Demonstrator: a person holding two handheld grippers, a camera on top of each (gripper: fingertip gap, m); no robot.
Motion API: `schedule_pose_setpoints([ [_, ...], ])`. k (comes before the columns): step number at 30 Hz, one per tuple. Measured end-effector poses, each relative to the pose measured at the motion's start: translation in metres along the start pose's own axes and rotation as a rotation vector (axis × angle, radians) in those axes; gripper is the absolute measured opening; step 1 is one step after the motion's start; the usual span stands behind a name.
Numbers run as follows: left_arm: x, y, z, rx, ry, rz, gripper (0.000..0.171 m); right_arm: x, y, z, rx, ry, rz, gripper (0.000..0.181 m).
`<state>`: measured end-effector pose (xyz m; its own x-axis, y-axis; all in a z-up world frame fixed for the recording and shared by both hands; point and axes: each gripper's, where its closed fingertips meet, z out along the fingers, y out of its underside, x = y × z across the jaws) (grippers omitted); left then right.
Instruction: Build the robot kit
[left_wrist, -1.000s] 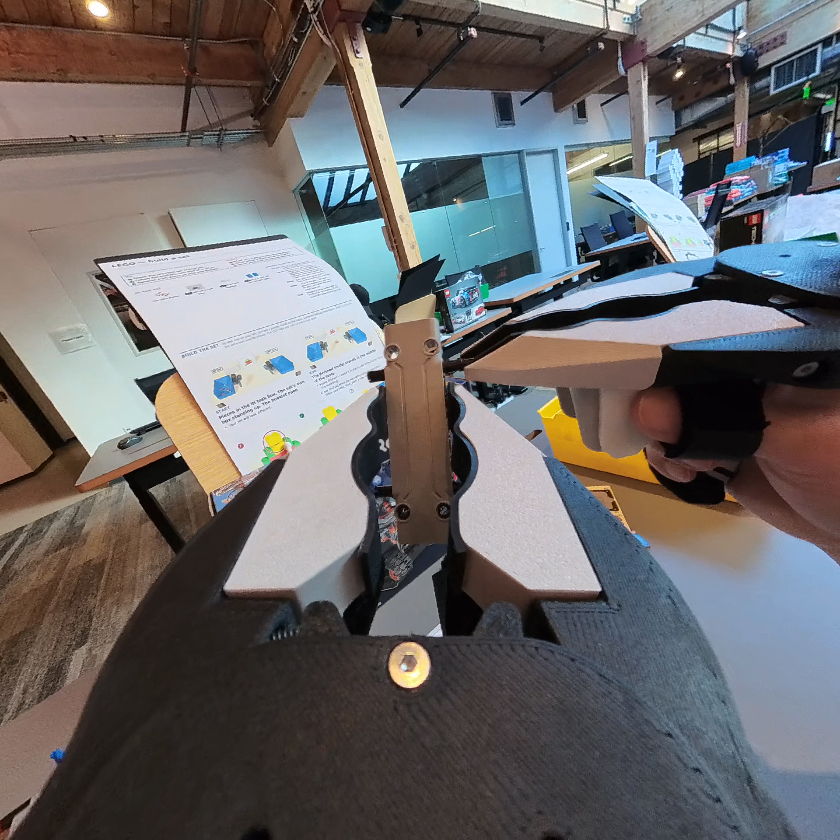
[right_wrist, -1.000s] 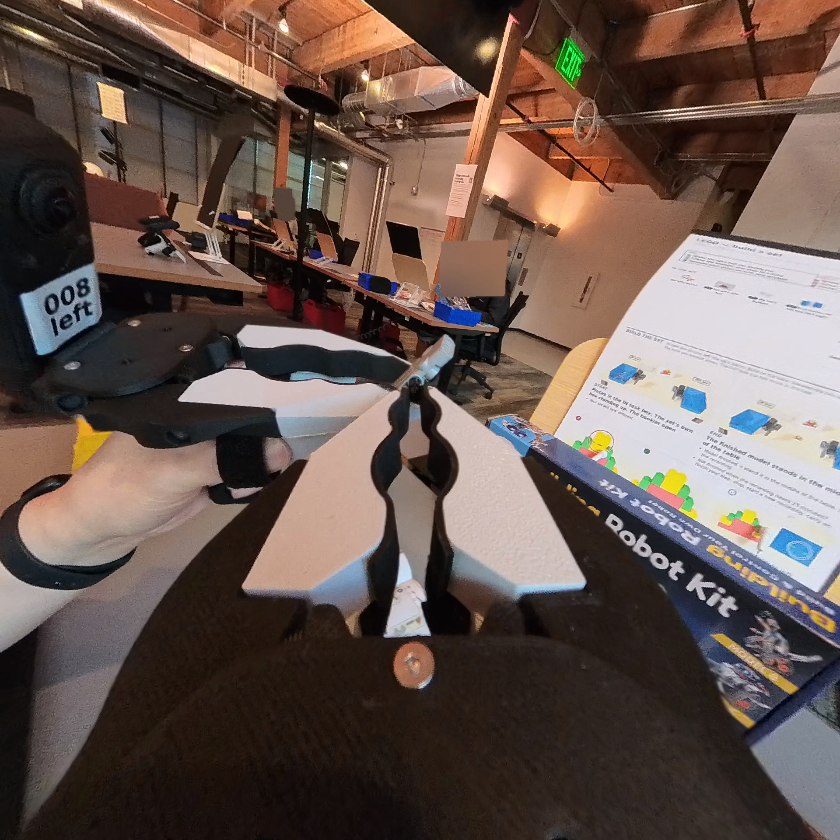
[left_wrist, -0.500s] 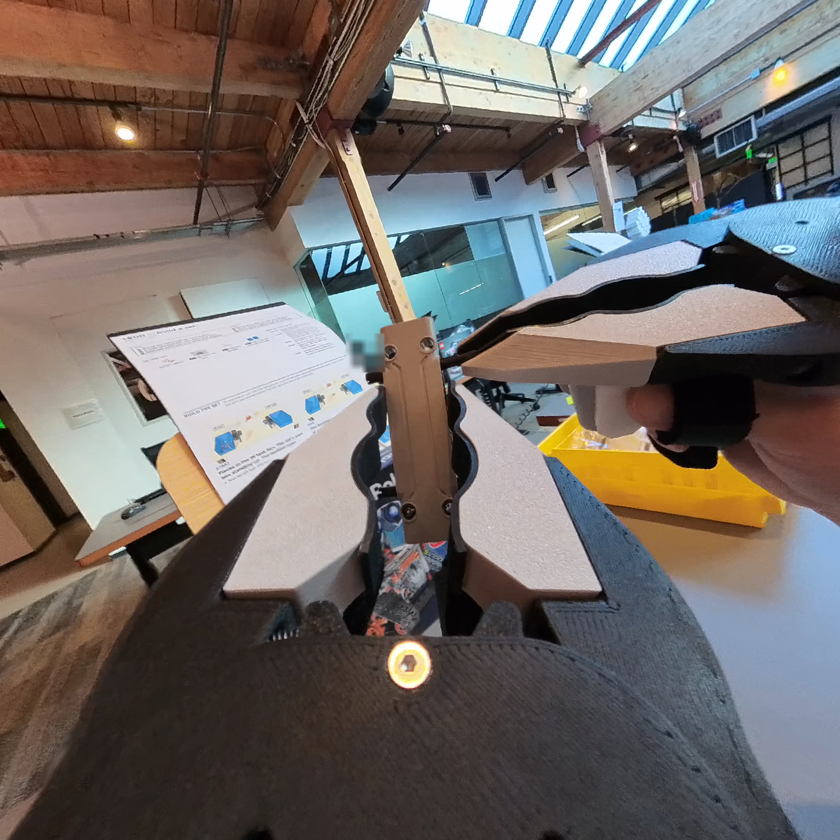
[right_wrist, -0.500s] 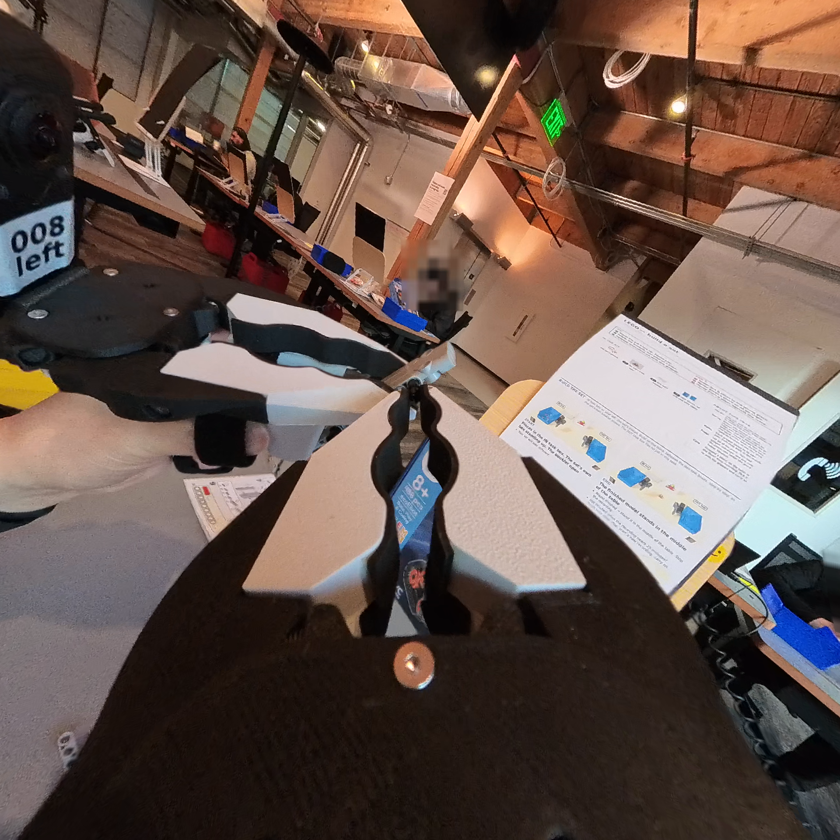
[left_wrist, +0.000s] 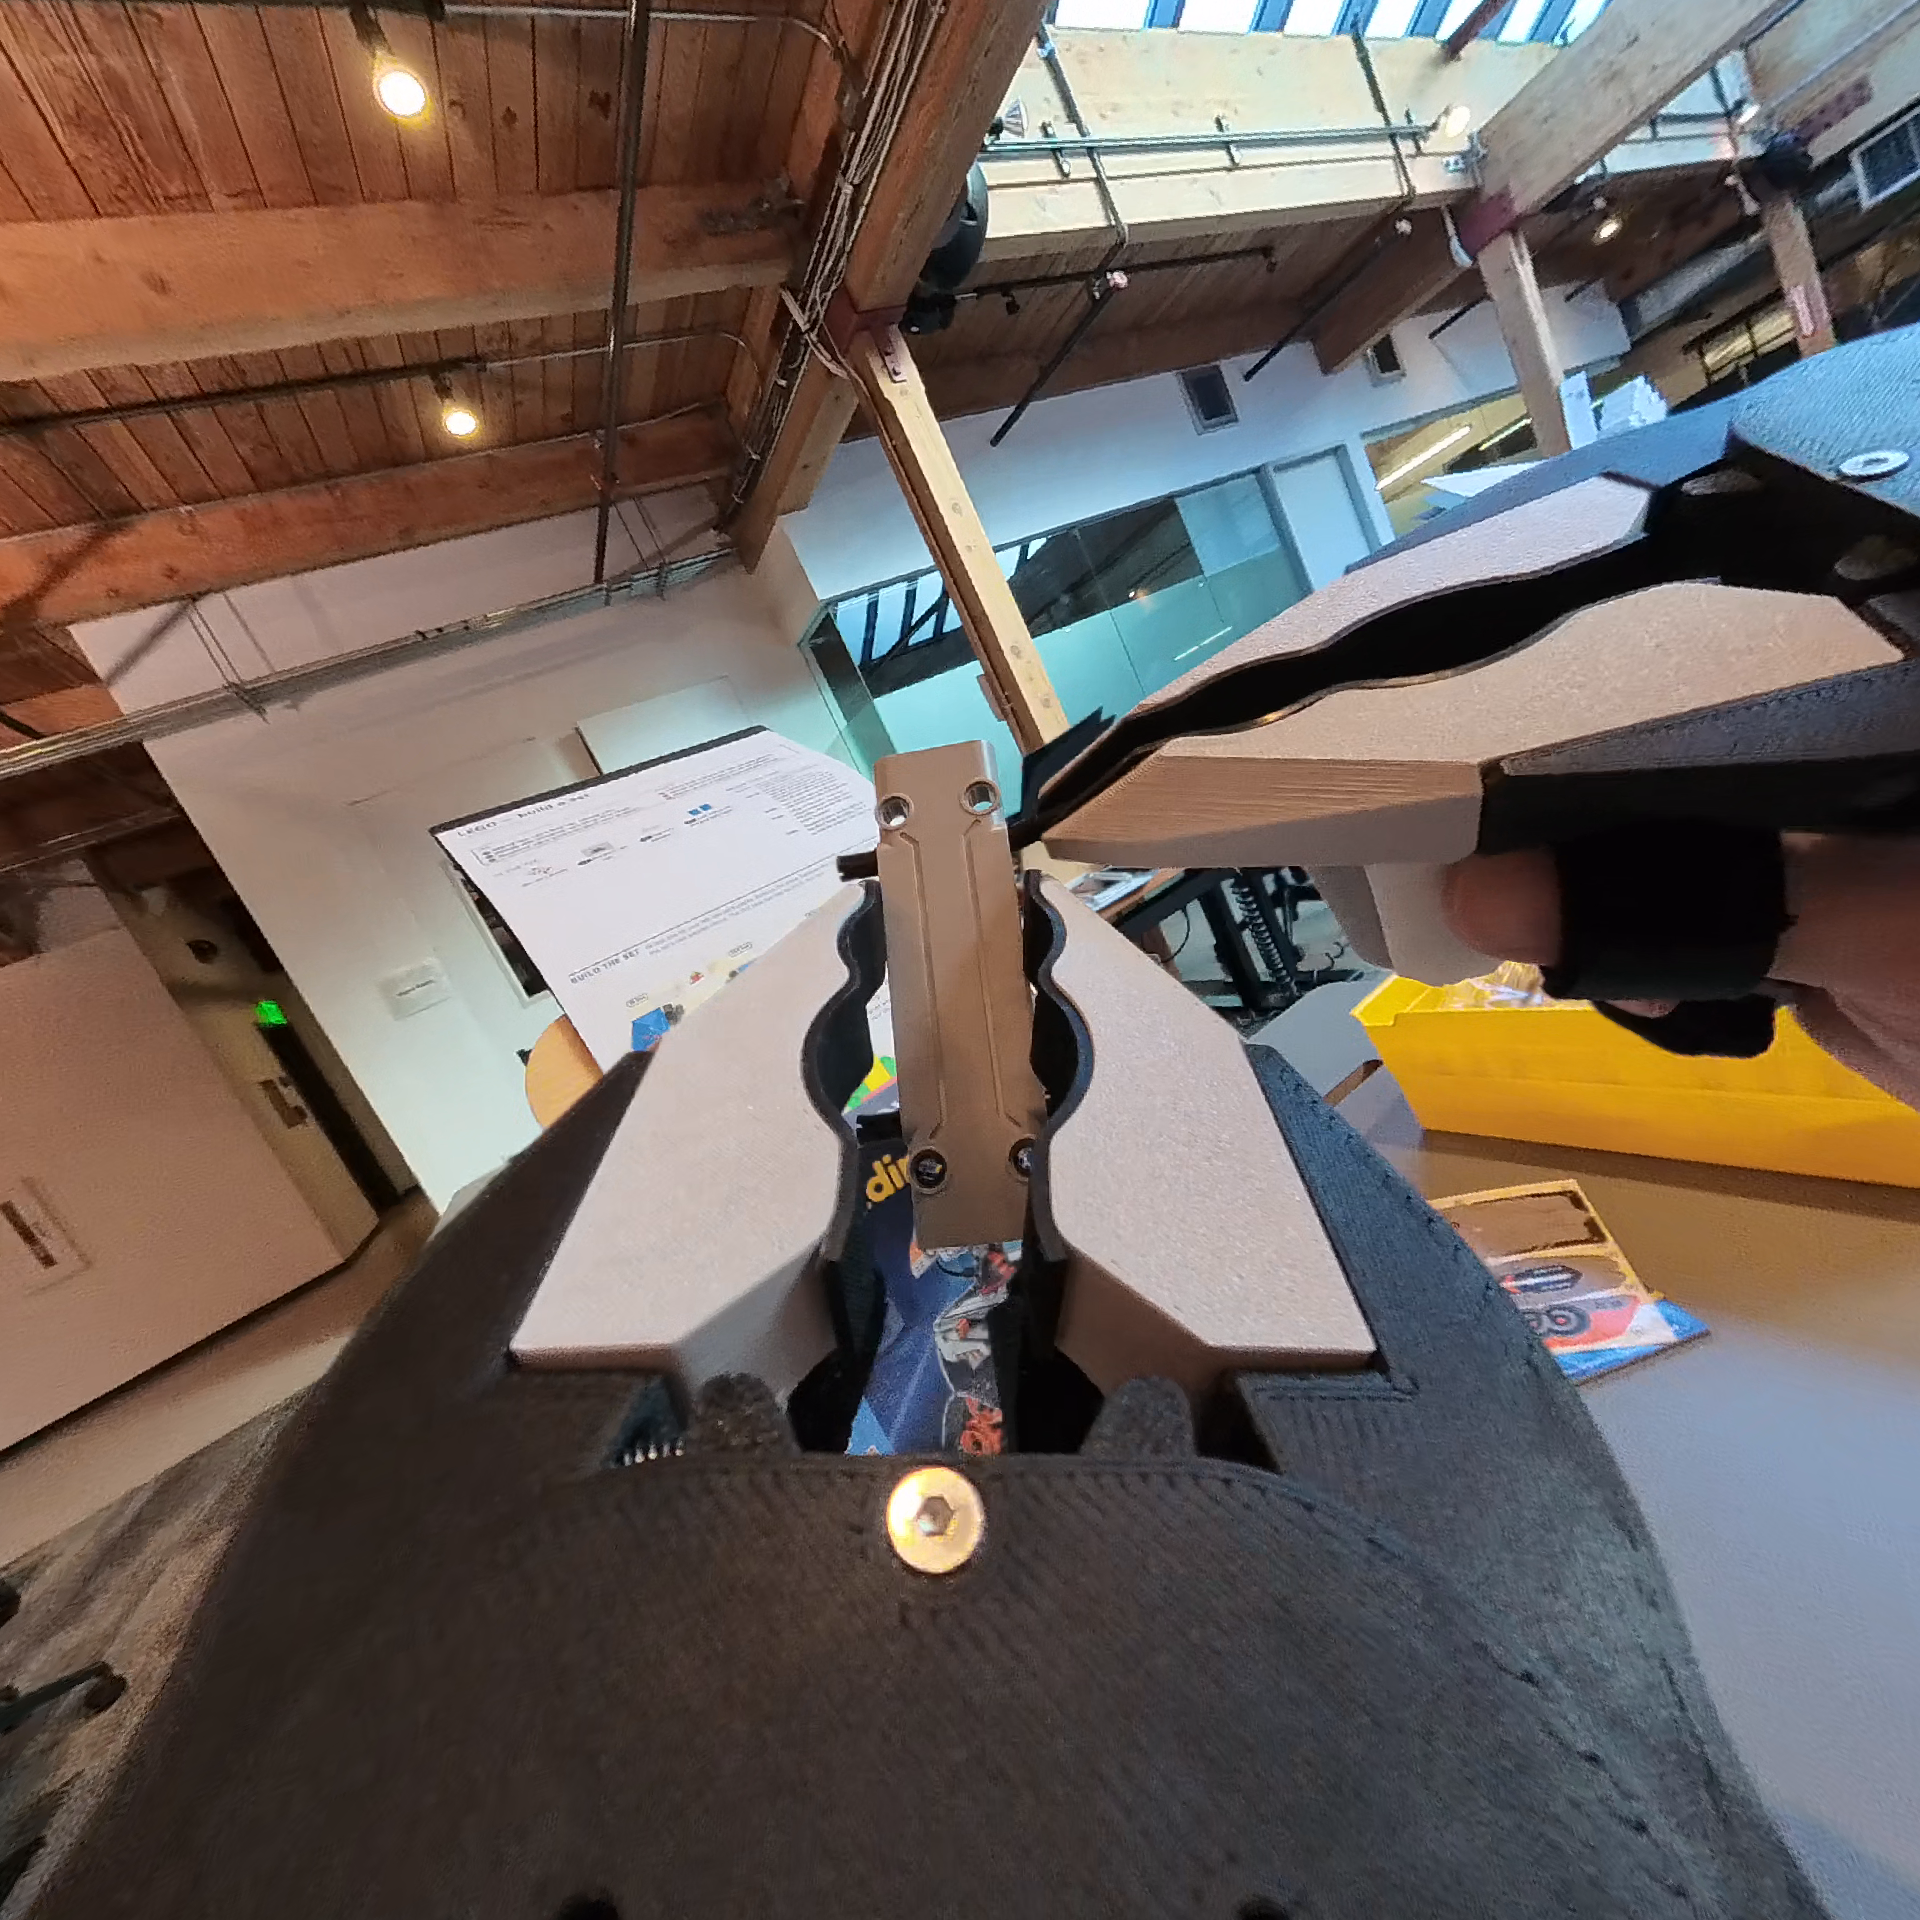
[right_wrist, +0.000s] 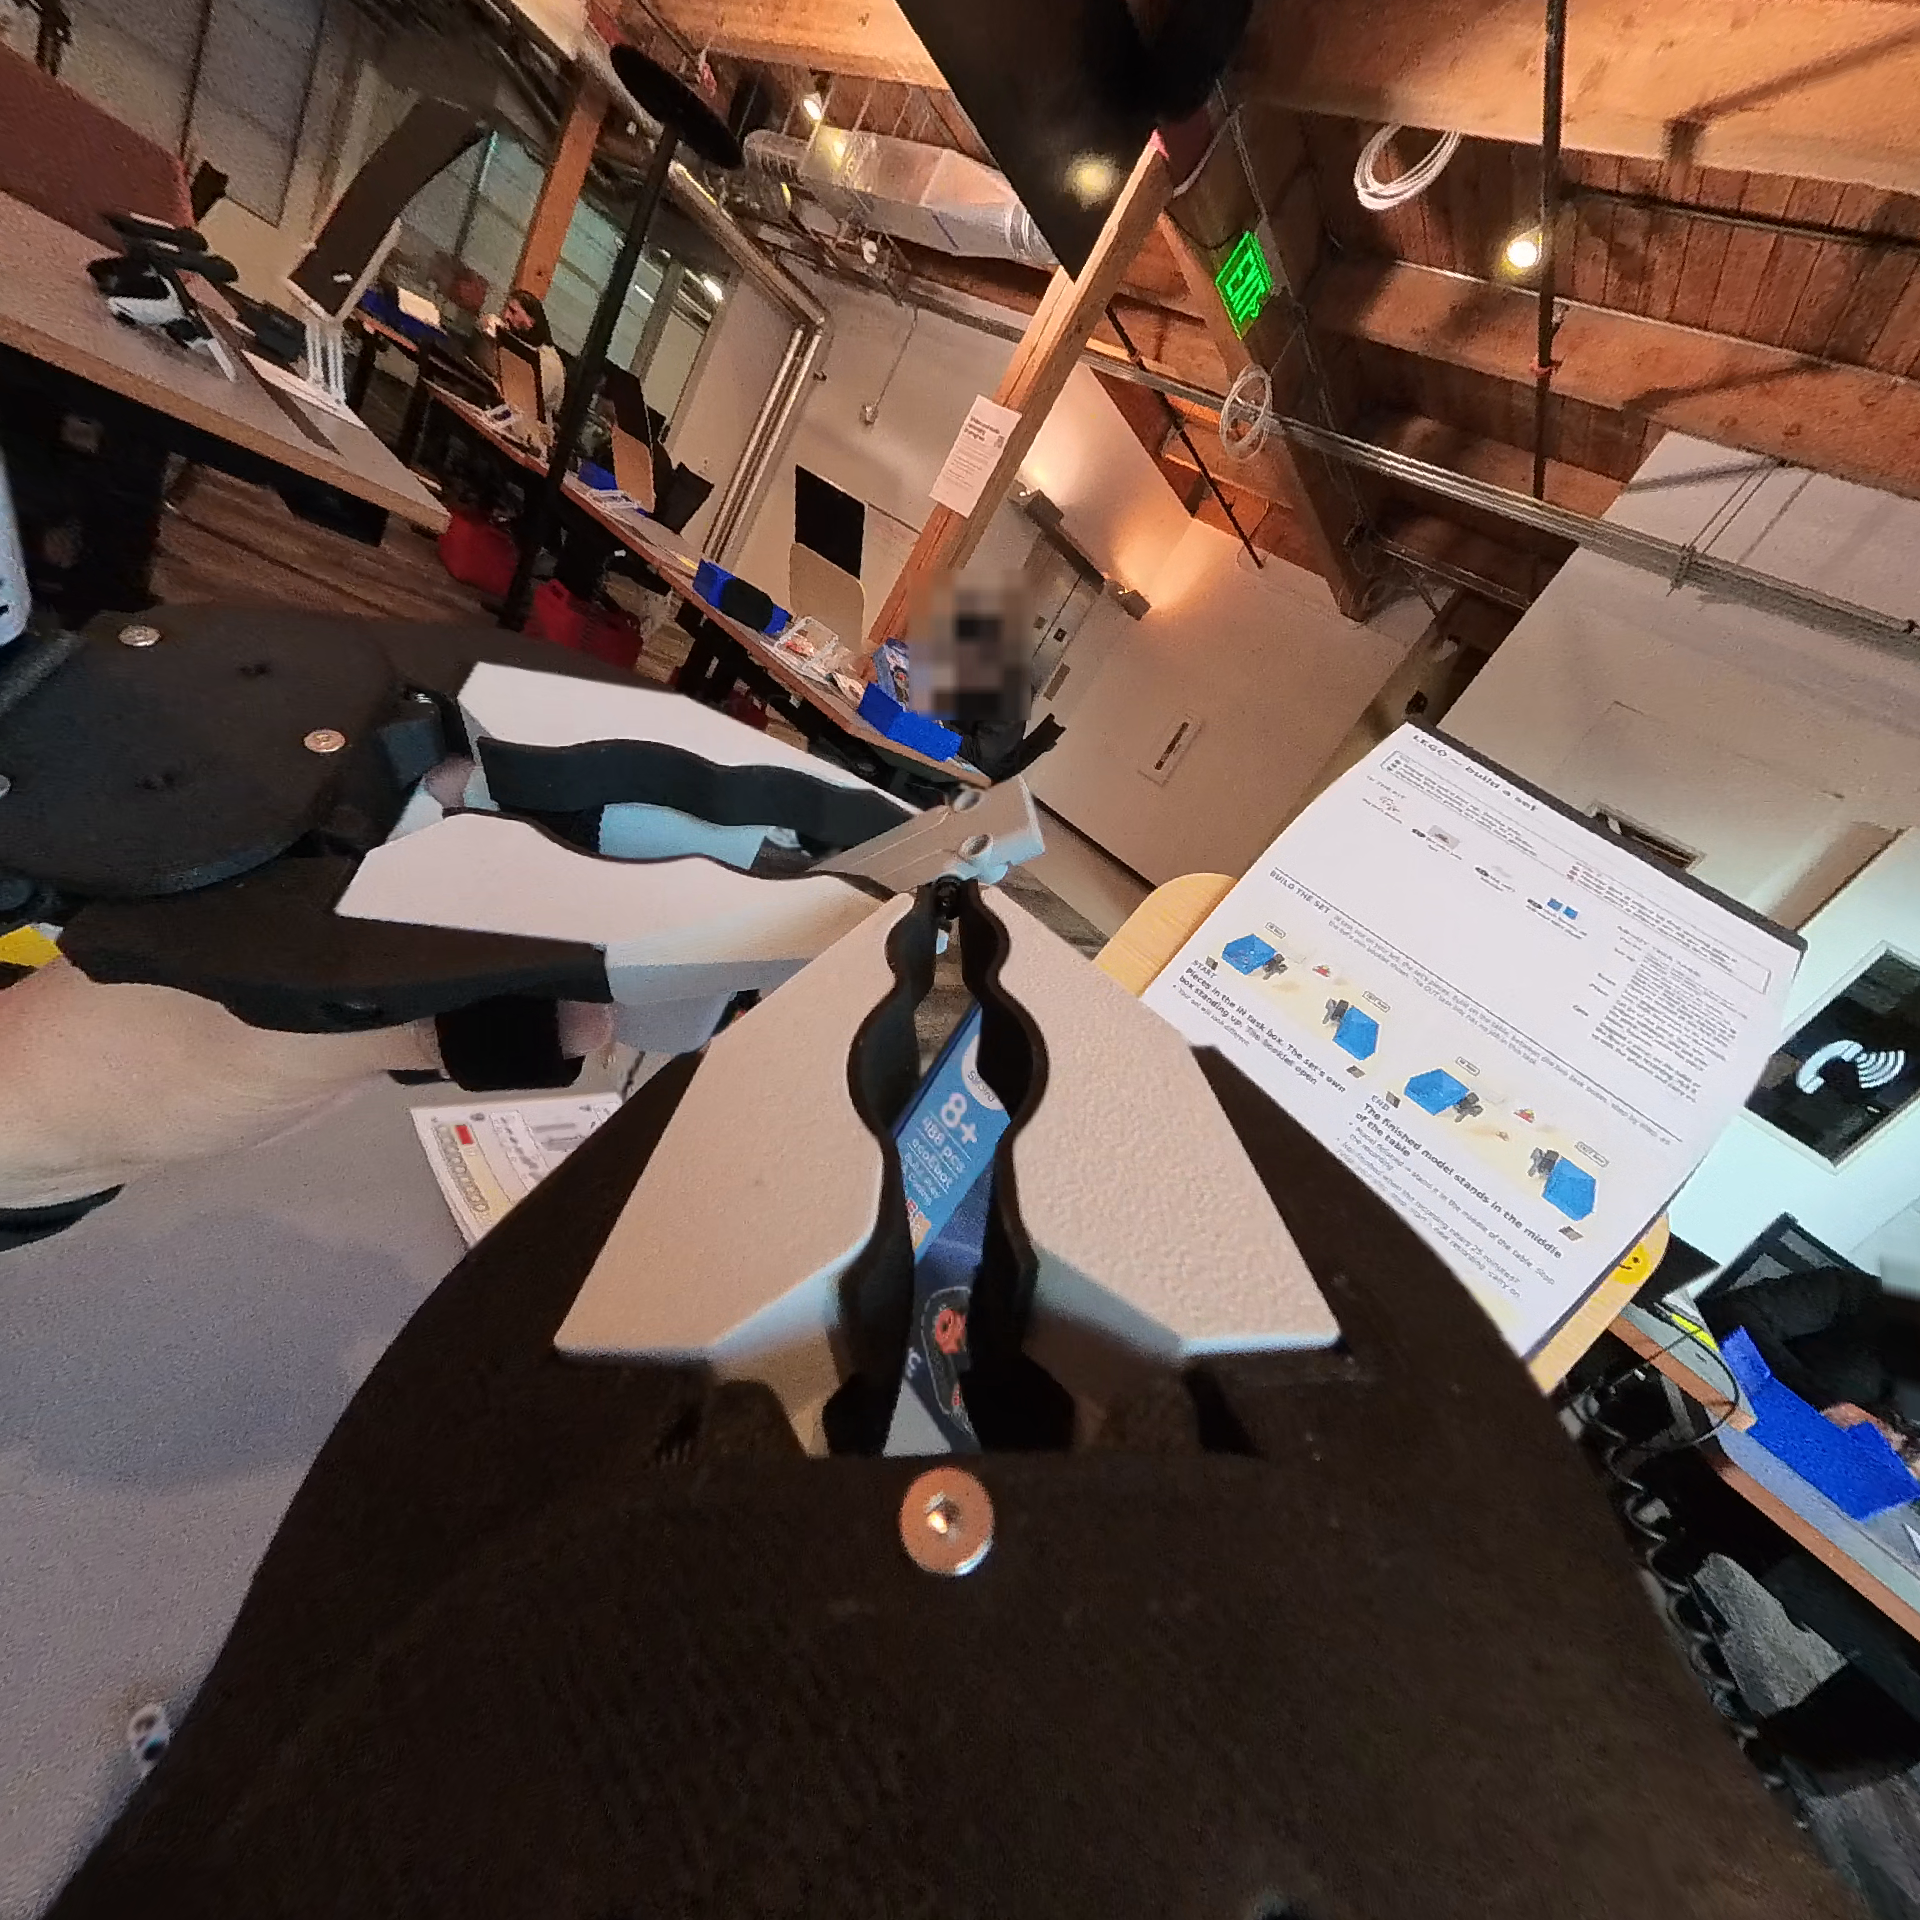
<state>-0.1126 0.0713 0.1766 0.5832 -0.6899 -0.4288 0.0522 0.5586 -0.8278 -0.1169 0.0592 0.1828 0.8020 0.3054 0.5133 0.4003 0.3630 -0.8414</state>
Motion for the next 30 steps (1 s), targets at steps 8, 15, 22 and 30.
schedule_pose_setpoints([
  [8, -0.0011, 0.0012, -0.0007, 0.023, 0.070, -0.199, 0.023, -0.0015, 0.0013, 0.0026, 0.033, -0.036, 0.061, 0.003],
  [15, -0.0009, -0.0058, -0.0027, 0.070, 0.073, -0.236, 0.024, -0.0024, -0.0052, -0.0003, 0.094, -0.075, 0.125, 0.003],
  [22, -0.0008, -0.0047, -0.0033, 0.043, 0.042, -0.118, 0.024, -0.0035, -0.0046, -0.0012, 0.066, -0.064, 0.067, 0.002],
  [30, 0.0039, -0.0032, -0.0026, 0.012, 0.058, -0.094, 0.024, -0.0030, -0.0007, -0.0020, 0.019, -0.037, -0.050, 0.002],
])
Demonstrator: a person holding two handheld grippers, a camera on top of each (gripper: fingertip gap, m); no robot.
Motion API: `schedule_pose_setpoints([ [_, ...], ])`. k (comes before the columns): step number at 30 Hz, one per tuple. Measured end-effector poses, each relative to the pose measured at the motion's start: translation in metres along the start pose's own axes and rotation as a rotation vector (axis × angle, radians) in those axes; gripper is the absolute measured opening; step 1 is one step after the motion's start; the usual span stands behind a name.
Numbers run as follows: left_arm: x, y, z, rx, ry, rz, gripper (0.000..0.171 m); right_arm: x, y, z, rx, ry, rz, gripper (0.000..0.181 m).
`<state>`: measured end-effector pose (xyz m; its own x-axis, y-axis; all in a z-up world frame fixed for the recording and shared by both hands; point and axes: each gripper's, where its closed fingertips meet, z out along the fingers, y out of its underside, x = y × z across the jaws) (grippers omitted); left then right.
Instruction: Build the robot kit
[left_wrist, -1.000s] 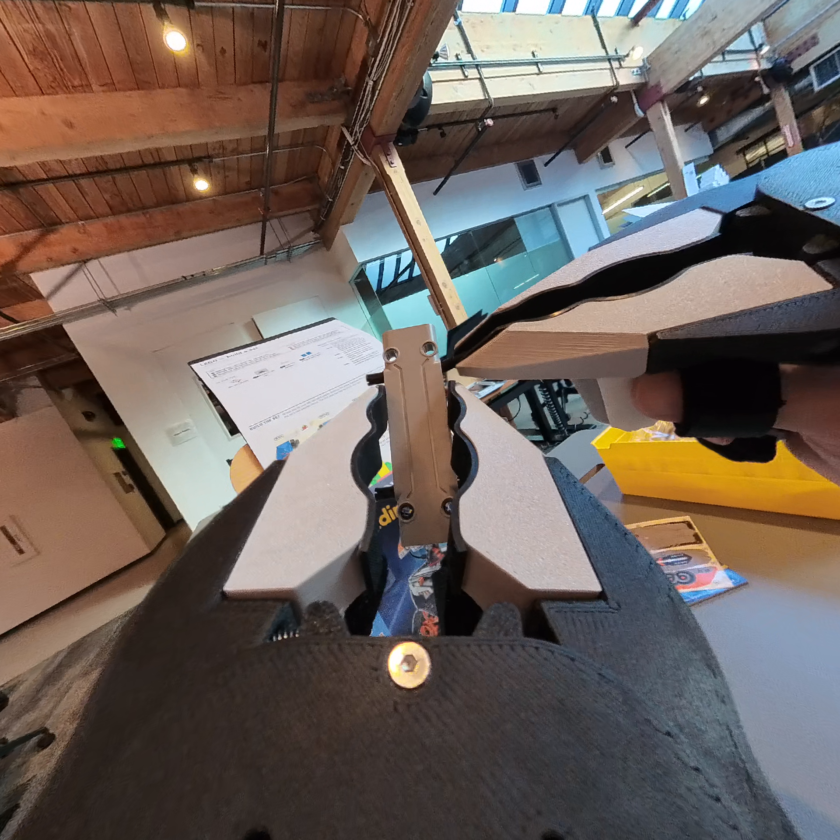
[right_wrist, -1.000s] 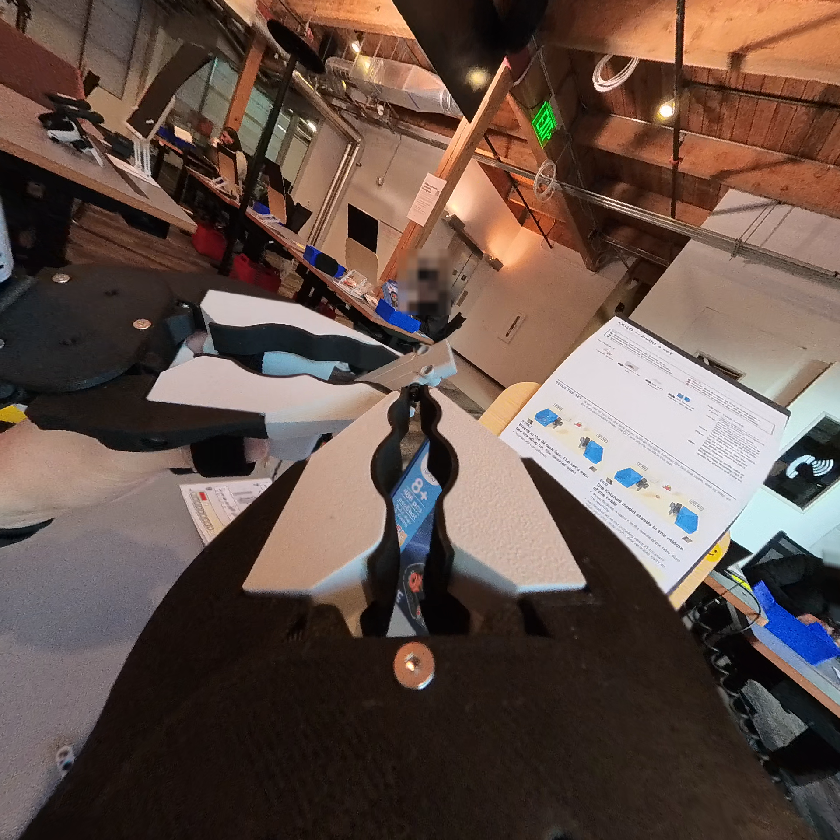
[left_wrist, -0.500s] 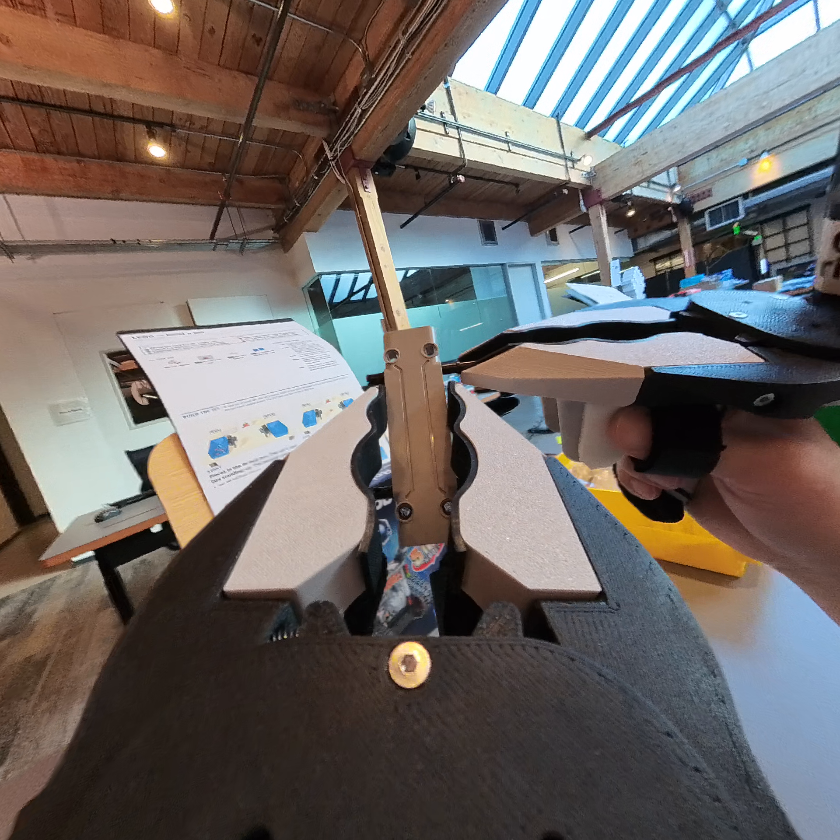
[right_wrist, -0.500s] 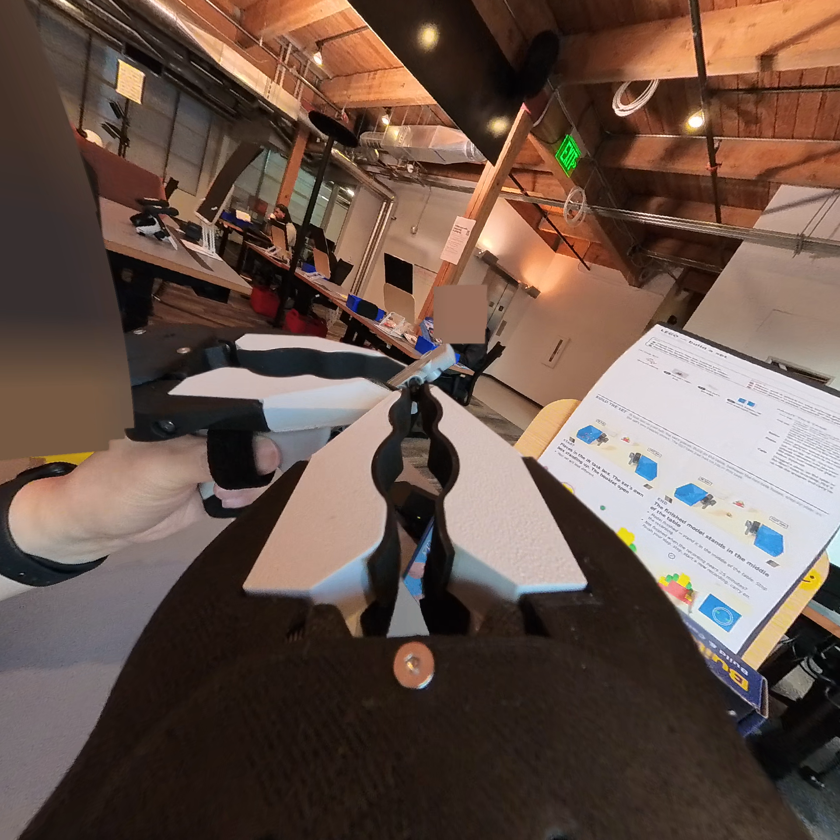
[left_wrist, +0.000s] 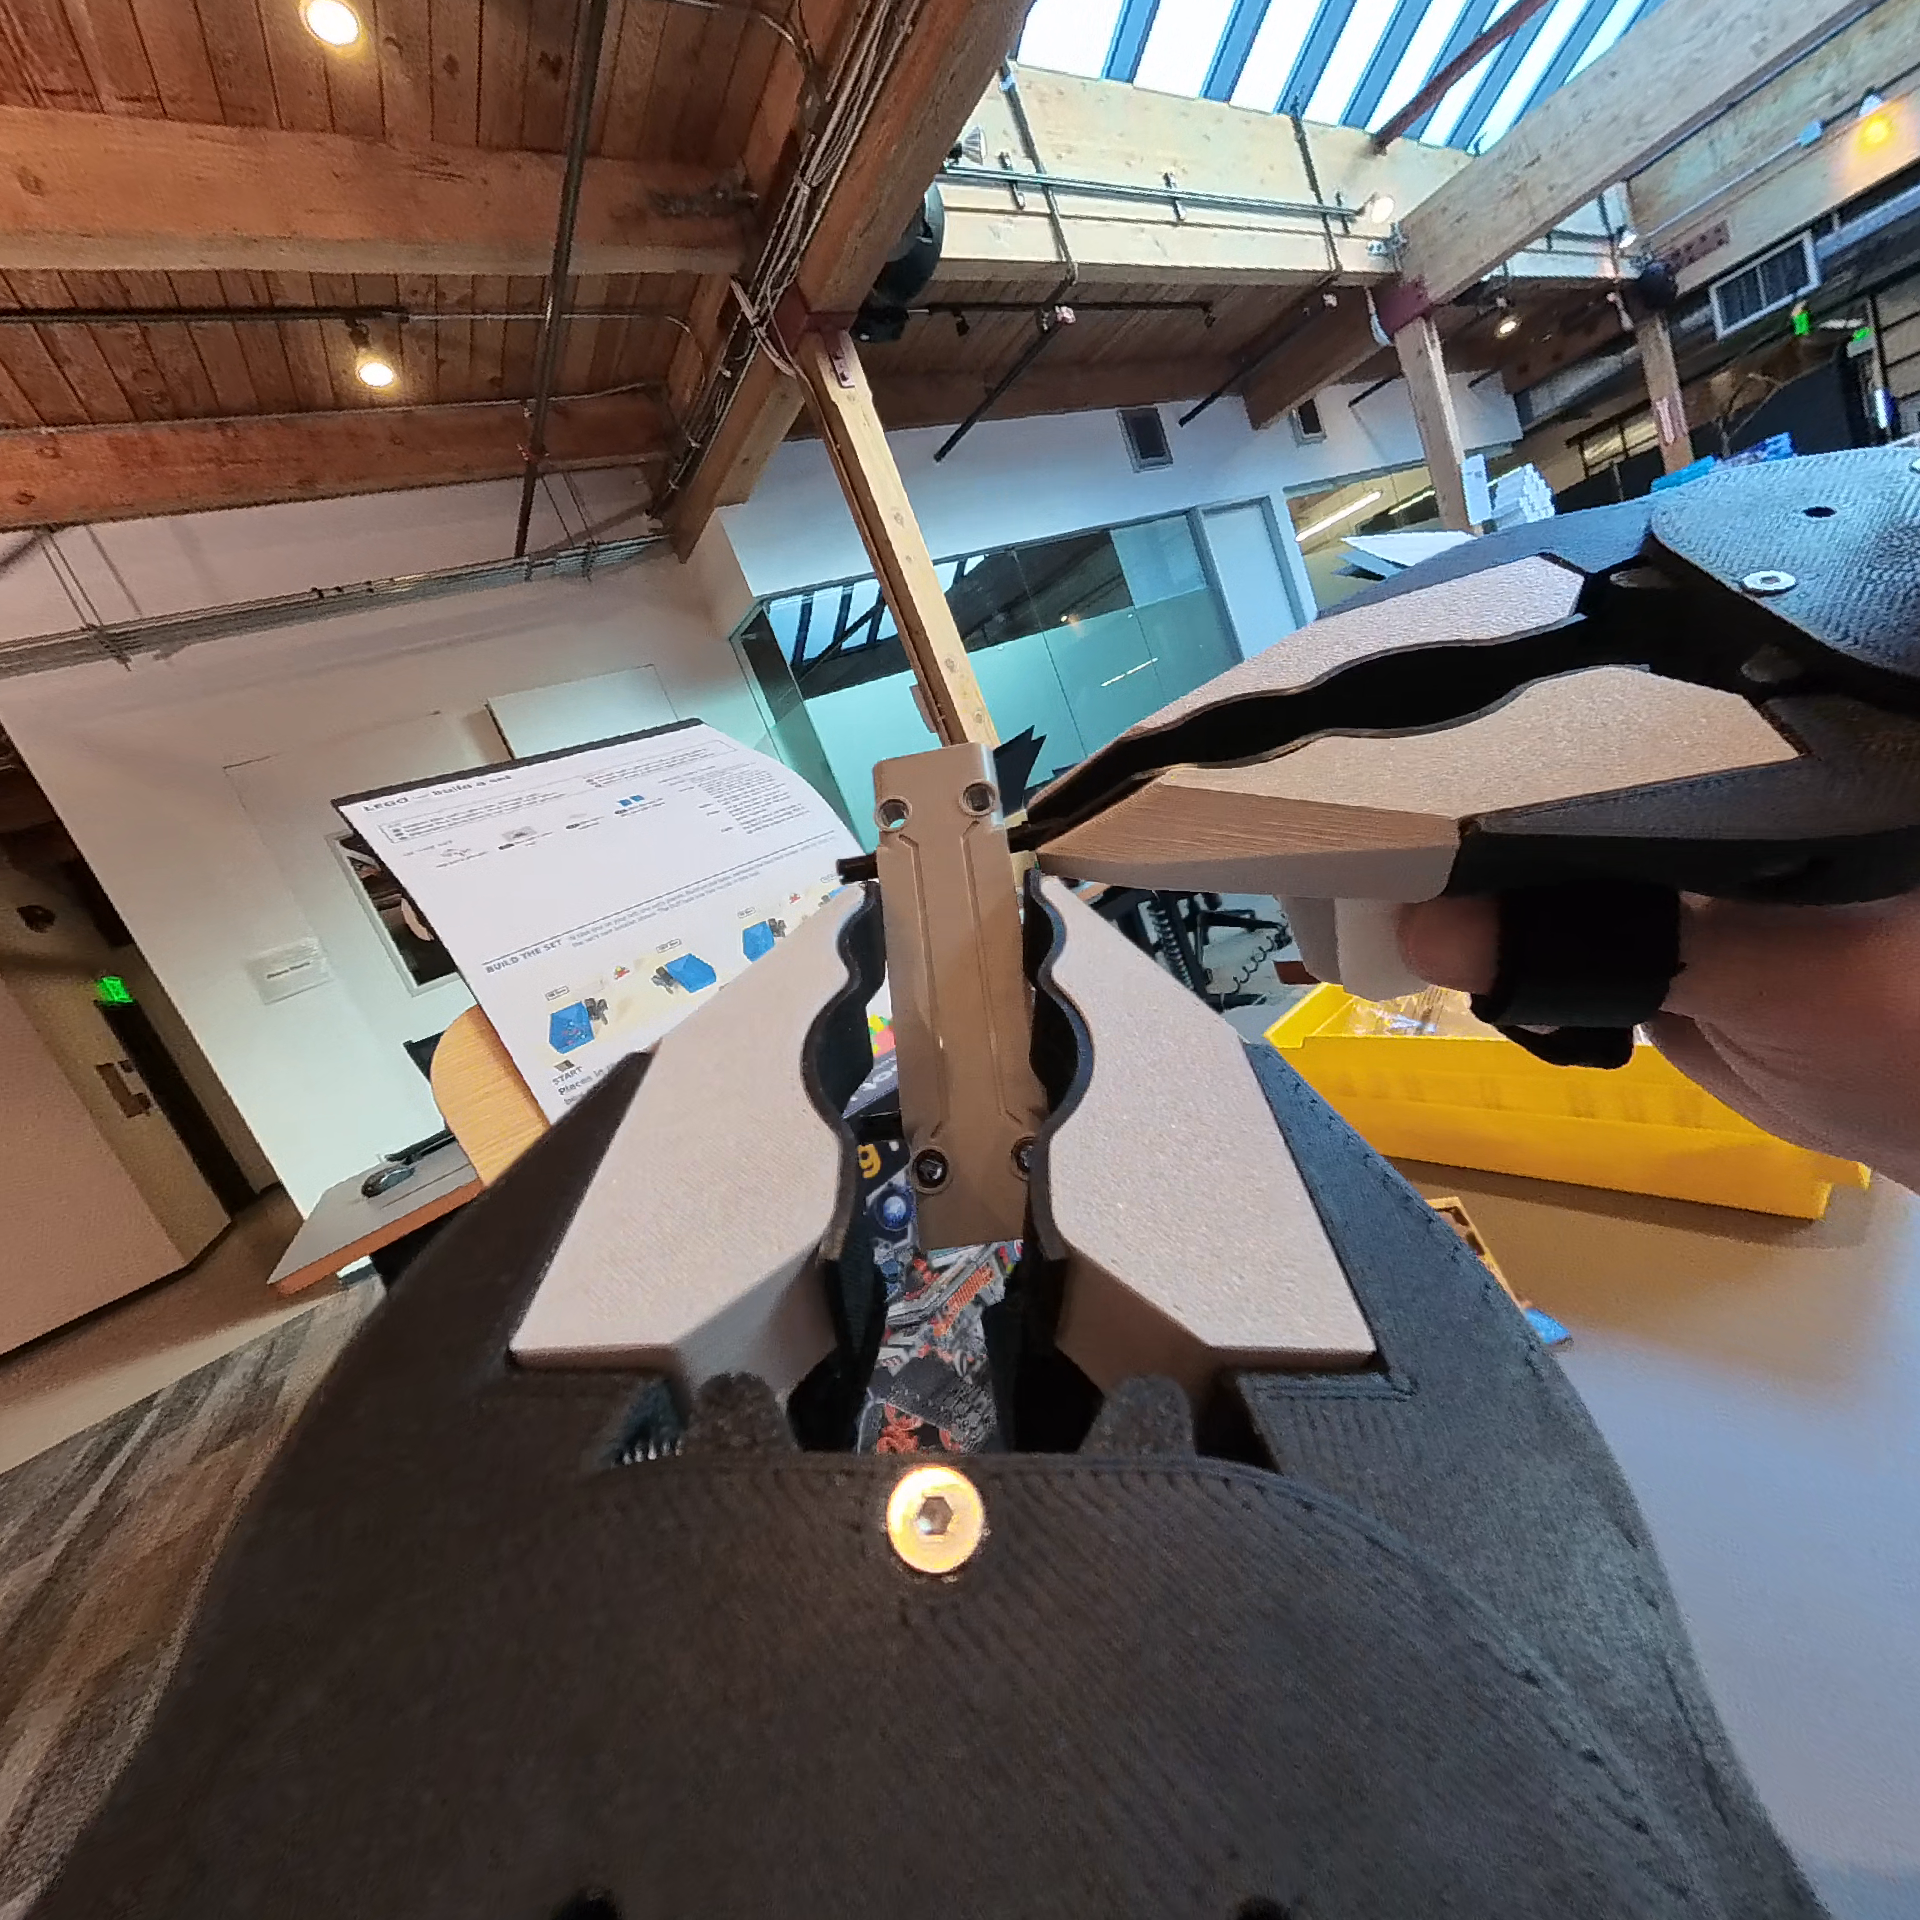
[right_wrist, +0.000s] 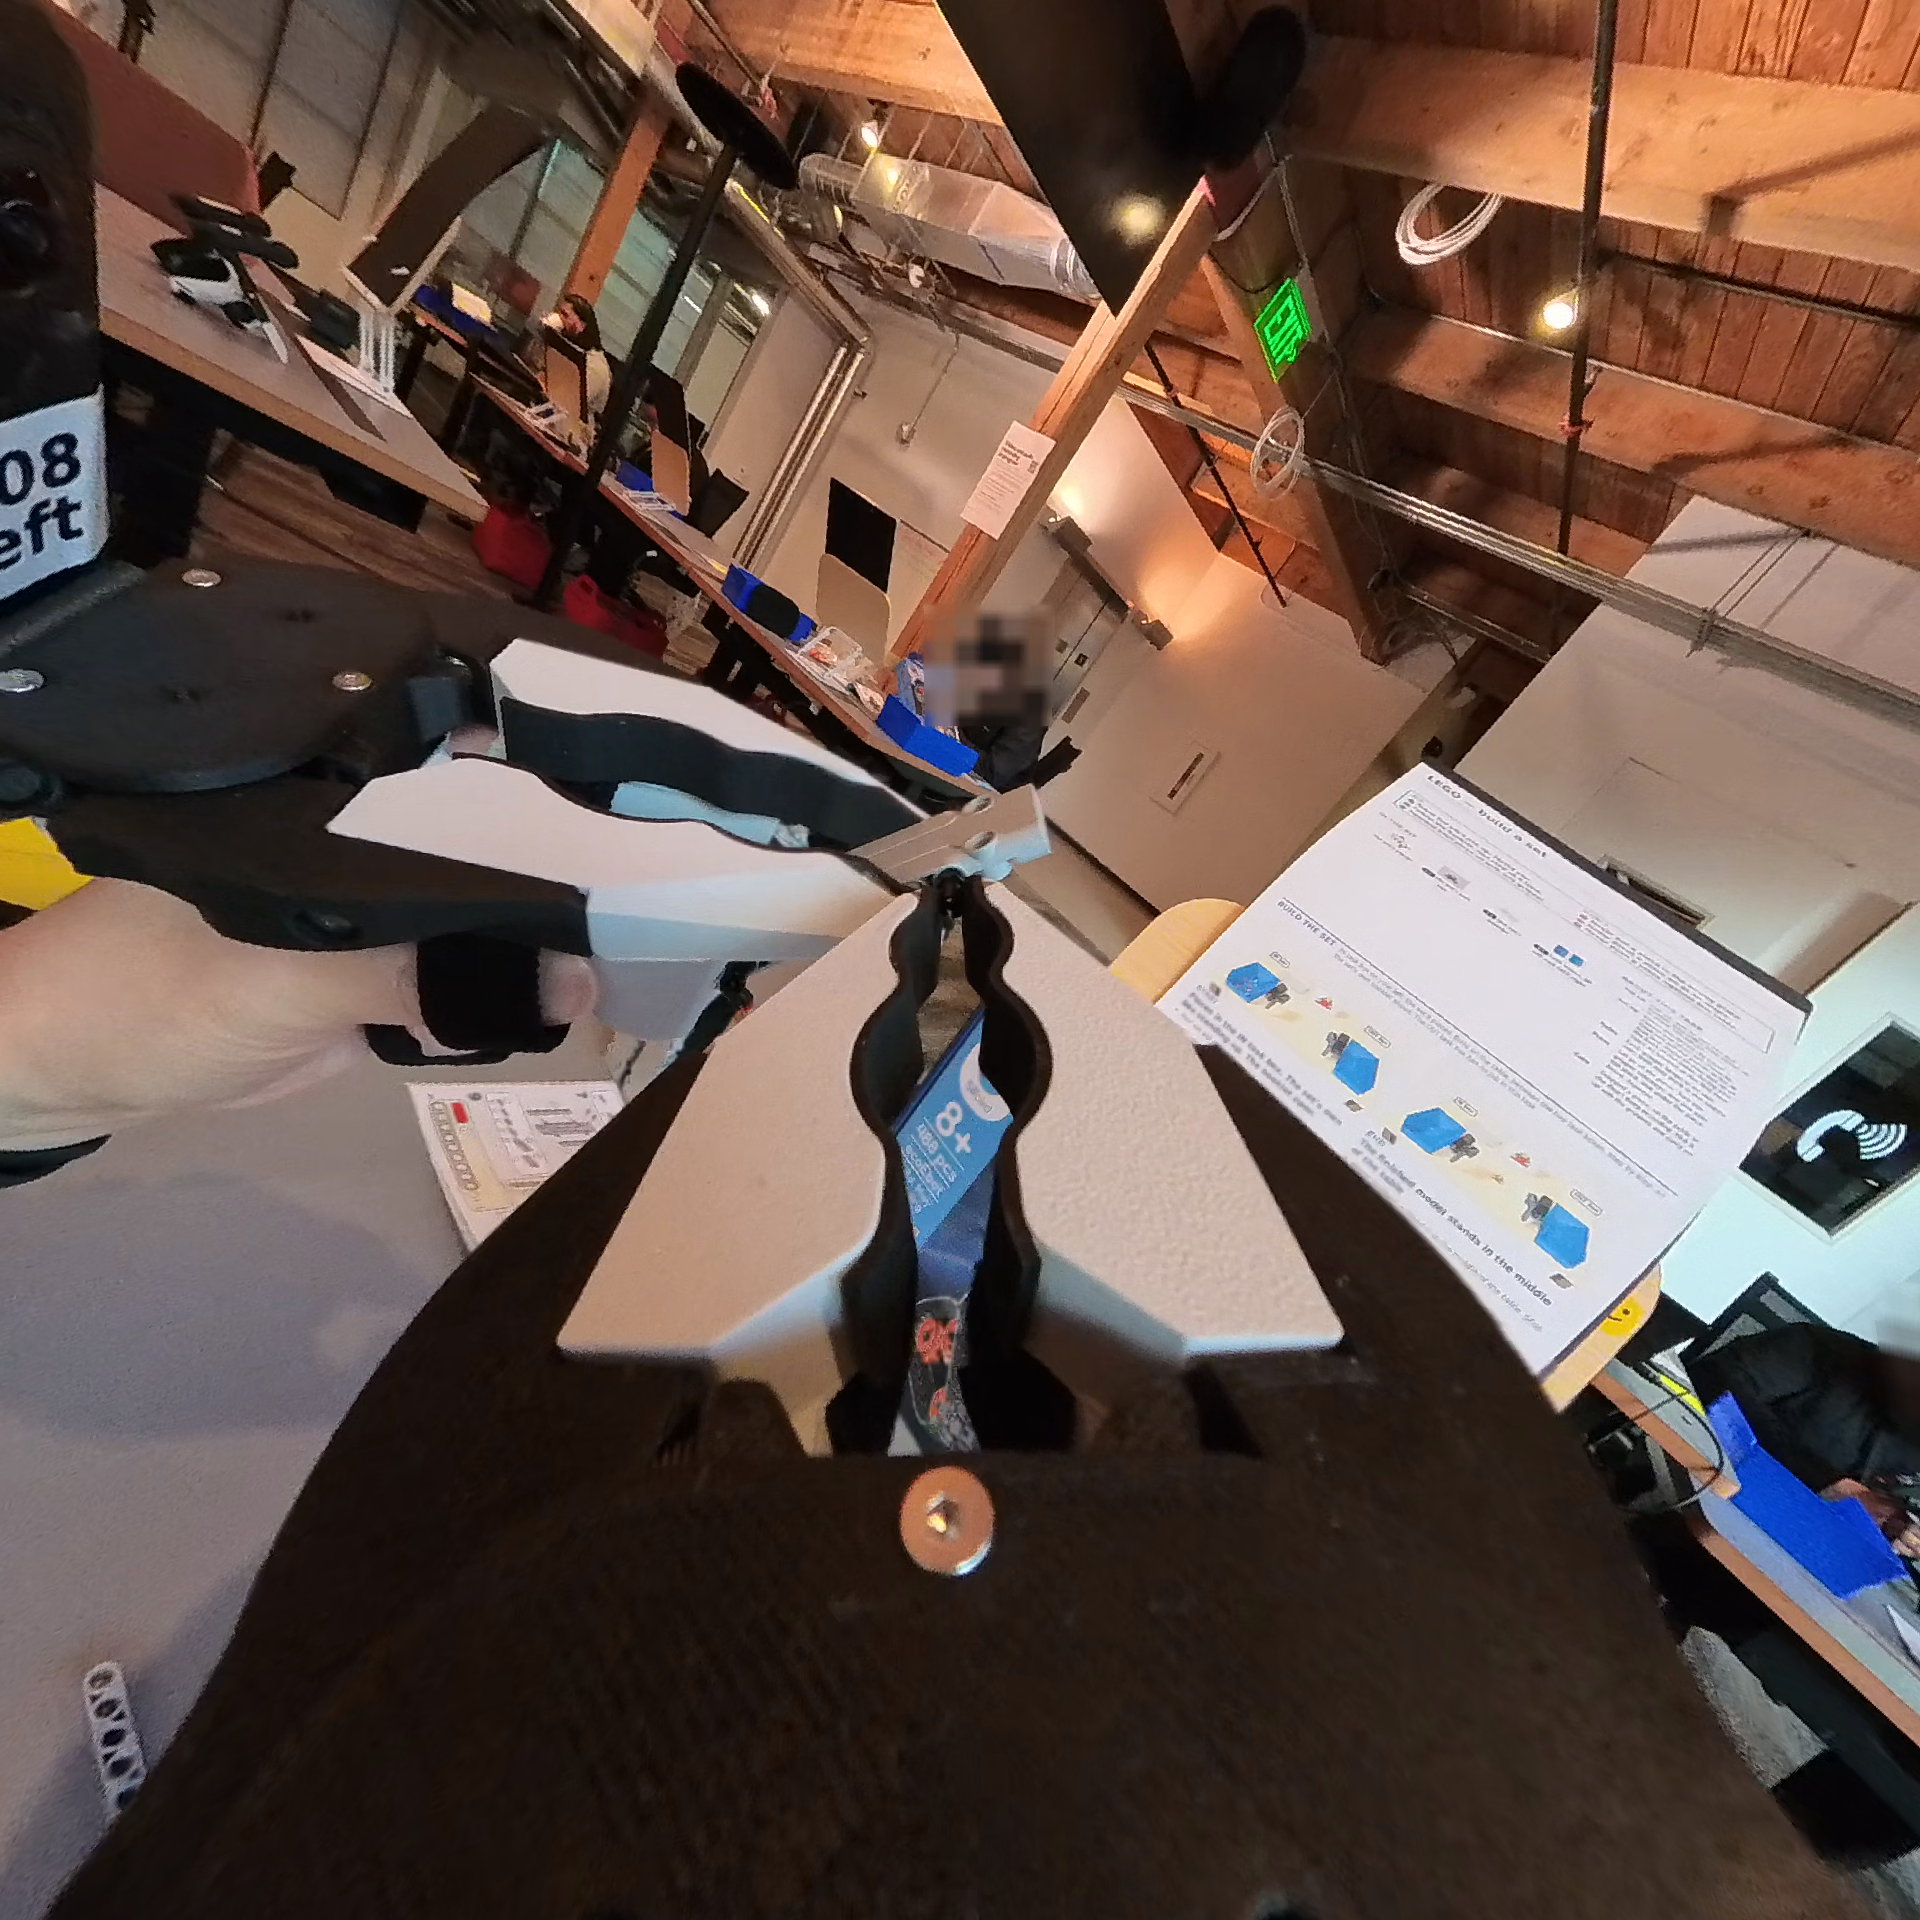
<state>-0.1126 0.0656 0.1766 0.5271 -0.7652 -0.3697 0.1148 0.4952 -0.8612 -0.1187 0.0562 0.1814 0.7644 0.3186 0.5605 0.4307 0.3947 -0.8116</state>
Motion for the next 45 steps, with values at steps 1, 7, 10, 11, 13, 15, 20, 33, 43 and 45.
schedule_pose_setpoints([
  [1, 0.000, 0.001, 0.000, -0.001, 0.004, -0.009, 0.024, 0.000, 0.001, 0.000, -0.002, -0.002, 0.000, 0.003],
  [7, 0.003, -0.001, 0.000, 0.007, 0.015, -0.044, 0.024, 0.000, -0.001, 0.000, 0.015, -0.026, 0.032, 0.003],
  [10, 0.004, -0.002, -0.001, 0.007, -0.007, 0.002, 0.024, 0.000, -0.001, -0.001, 0.011, -0.030, 0.049, 0.003],
  [11, 0.003, -0.003, -0.001, 0.009, -0.016, 0.015, 0.024, 0.000, -0.002, -0.001, 0.021, -0.029, 0.059, 0.002],
  [13, 0.003, -0.005, -0.002, 0.017, -0.037, 0.033, 0.025, -0.001, -0.005, -0.001, 0.041, -0.017, 0.080, 0.002],
  [15, 0.002, -0.008, -0.004, 0.025, -0.060, 0.055, 0.025, -0.001, -0.008, 0.000, 0.058, -0.003, 0.110, 0.002],
  [20, -0.002, -0.011, -0.006, 0.026, -0.097, 0.125, 0.024, -0.001, -0.010, 0.002, 0.077, 0.008, 0.197, 0.003],
  [33, 0.025, 0.004, -0.005, 0.012, 0.310, -0.029, 0.024, 0.012, -0.015, -0.048, 0.282, -0.480, 0.468, 0.055],
  [43, 0.079, 0.001, -0.044, 0.066, 0.754, 0.011, 0.024, -0.053, -0.003, -0.053, 0.259, -0.780, 0.322, 0.057],
  [45, 0.077, 0.000, -0.045, 0.079, 0.754, -0.004, 0.024, -0.049, -0.004, -0.052, 0.255, -0.751, 0.302, 0.044],
])
